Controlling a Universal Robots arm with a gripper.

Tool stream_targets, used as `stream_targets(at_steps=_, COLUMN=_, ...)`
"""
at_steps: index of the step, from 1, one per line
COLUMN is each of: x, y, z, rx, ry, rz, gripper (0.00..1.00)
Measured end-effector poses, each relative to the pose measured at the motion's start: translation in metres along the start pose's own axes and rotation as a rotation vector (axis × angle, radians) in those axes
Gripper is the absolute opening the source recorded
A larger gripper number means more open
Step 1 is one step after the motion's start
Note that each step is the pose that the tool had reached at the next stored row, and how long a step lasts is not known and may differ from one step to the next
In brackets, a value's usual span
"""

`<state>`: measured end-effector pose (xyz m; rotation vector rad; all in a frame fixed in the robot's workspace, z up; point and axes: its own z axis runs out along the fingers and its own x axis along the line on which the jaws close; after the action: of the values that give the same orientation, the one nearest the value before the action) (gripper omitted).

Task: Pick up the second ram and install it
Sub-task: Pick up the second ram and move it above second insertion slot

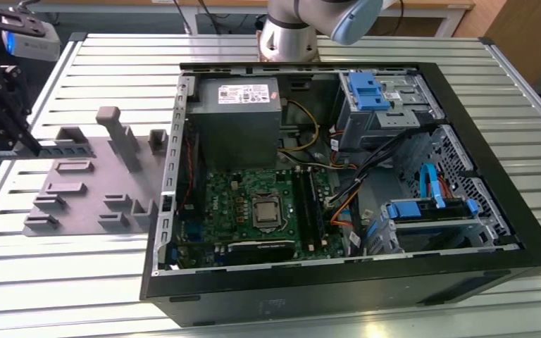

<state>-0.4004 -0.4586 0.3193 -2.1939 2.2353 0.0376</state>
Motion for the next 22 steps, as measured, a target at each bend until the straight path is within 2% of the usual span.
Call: stream_targets(at_steps=22, x=-0.0006, y=0.0003, z=-0.0260, rx=-0.0001, ry=0.0000, rz=0.000, gripper=0.14)
